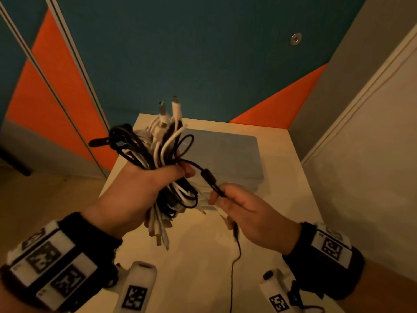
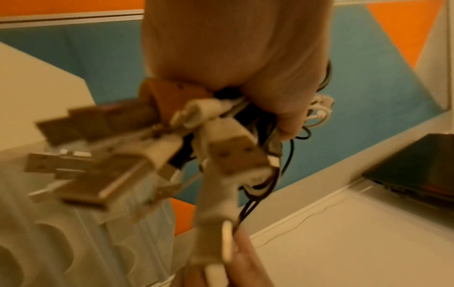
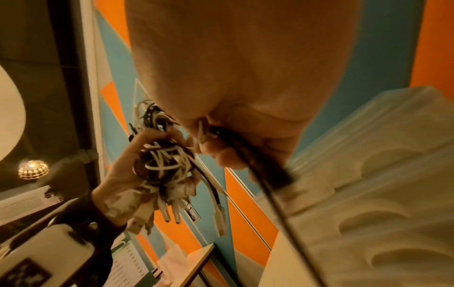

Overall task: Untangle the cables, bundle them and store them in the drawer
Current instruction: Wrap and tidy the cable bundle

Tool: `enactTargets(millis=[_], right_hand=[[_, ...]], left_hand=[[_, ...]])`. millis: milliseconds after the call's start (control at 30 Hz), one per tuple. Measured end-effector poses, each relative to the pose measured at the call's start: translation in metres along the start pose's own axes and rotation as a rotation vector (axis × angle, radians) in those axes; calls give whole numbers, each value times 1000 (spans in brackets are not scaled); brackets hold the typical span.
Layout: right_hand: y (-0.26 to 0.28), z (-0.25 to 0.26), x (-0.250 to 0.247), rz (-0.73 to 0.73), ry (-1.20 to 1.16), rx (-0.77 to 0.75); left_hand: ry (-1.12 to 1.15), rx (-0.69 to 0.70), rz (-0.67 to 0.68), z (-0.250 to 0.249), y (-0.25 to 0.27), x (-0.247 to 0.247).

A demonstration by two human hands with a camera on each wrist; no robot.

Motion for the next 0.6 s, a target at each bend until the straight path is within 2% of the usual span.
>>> enactTargets(millis=[67,133,233,333,467,600], right_hand=[[-1,-6,-3,-44,-9,22],[-5,-11,-15,-154,-81,70],[-9,-11,-35,-339,-284,103],[-12,-4,-48,-437,-419,90],[-16,16,-51,-441,-661,44],[-20,38,-41,-384,-943,-22]], left_hand=[[30,-36,-7,1,0,1],[-14,-38,-9,3,2,1],[-142,8,27,1,6,6],[-335,36,68,2,8,9],[-387,15,51,7,7,10],[-298,-8,212,15,14,40]])
Point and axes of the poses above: each hand's wrist, its own y-axis away from the middle knuckle, its own x-axis out of the palm, z = x × y, the point moved 8 cm from there along -y, towards the middle knuckle, and after that the axes turned 14 degrees about y, right-handed, at the moved point
